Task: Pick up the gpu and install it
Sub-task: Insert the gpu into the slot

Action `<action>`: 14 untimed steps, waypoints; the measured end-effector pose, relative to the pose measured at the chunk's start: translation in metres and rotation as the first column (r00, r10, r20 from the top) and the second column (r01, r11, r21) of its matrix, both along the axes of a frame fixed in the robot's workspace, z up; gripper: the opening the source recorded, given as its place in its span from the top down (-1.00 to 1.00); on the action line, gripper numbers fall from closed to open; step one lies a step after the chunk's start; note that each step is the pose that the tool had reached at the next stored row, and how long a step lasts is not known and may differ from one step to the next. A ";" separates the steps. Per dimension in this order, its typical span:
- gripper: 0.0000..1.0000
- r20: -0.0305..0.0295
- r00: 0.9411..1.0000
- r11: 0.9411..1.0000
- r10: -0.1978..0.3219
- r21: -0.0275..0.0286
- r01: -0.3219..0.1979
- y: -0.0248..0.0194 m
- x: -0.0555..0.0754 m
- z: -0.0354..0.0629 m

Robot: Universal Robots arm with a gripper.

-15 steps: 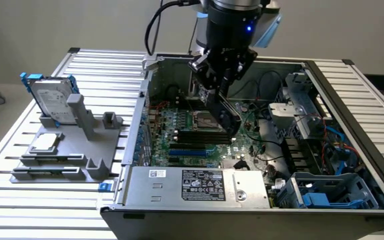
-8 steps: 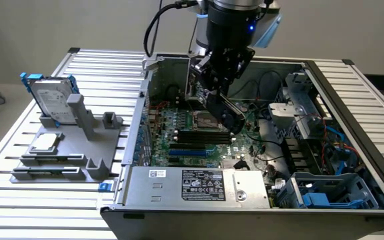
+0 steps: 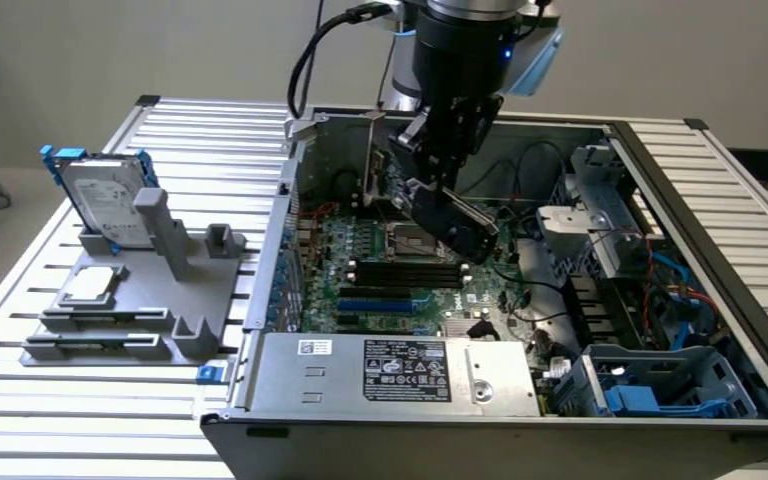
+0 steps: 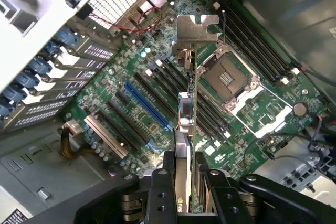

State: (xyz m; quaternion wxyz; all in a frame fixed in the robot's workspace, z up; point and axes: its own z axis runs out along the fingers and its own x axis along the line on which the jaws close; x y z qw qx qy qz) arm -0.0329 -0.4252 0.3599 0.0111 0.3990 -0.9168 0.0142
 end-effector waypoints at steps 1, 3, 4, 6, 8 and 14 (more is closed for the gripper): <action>0.47 0.000 1.000 1.000 0.018 0.000 -0.018 0.0000 0.000 0.0000; 0.47 0.000 0.999 0.999 0.054 0.000 -0.054 0.0000 0.000 0.0000; 0.47 0.000 0.997 0.997 0.072 0.000 -0.072 0.0000 0.000 0.0000; 0.47 0.000 0.994 0.994 0.109 0.001 -0.109 0.0001 0.000 -0.0001; 0.47 0.000 0.989 0.989 0.145 0.001 -0.145 0.0000 0.000 -0.0001; 0.47 0.000 0.968 0.968 0.252 0.001 -0.252 0.0000 0.000 -0.0005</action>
